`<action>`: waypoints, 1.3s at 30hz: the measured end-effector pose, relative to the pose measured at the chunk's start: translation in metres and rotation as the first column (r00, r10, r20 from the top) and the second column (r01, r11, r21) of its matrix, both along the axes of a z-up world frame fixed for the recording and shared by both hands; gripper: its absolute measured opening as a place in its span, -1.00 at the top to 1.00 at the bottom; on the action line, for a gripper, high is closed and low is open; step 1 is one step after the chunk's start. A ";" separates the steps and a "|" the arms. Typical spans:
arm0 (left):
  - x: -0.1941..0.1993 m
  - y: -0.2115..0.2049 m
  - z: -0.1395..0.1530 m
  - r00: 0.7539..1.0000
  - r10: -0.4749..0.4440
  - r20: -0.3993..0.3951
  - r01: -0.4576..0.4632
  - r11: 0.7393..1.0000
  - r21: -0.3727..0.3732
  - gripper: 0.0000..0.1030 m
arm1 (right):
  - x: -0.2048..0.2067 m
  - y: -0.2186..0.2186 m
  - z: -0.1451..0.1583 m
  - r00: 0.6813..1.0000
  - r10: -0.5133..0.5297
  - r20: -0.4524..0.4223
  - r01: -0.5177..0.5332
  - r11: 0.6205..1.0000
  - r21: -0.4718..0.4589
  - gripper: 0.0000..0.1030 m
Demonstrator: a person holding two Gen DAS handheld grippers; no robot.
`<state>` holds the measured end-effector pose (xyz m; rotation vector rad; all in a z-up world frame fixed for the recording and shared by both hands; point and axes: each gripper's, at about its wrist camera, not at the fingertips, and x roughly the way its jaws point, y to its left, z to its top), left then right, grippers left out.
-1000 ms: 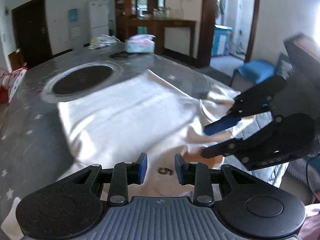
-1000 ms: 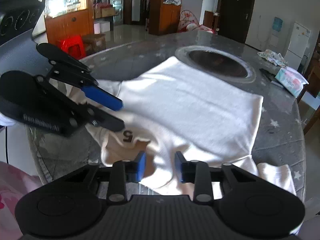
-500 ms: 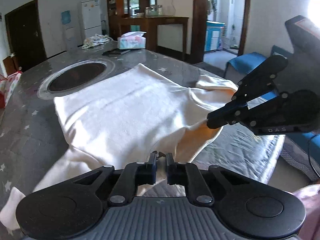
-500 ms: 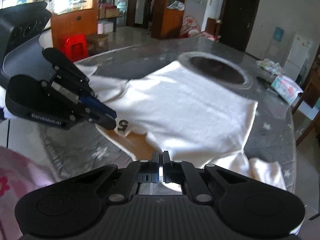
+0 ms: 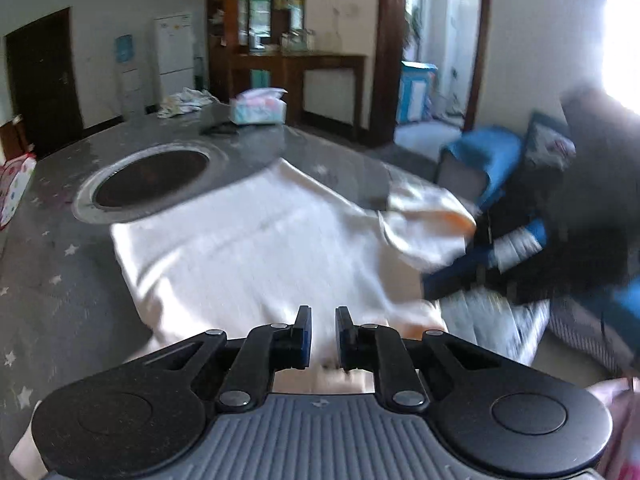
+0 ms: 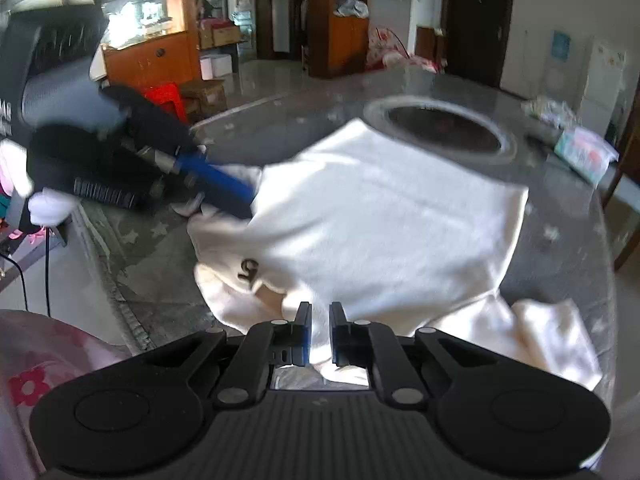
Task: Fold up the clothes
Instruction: 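Grasp the shirt hem with the right gripper while the left gripper smooths the fabric, then lift the shirt sleeve with the right gripper and fold it over the body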
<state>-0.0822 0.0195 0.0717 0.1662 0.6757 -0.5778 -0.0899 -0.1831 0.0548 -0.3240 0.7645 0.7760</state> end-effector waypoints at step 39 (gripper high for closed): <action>0.006 -0.055 -0.052 0.993 -0.059 -0.102 0.060 0.998 0.002 0.30 | 0.073 -0.124 0.011 0.782 -0.575 0.240 0.568 0.816 0.104 0.94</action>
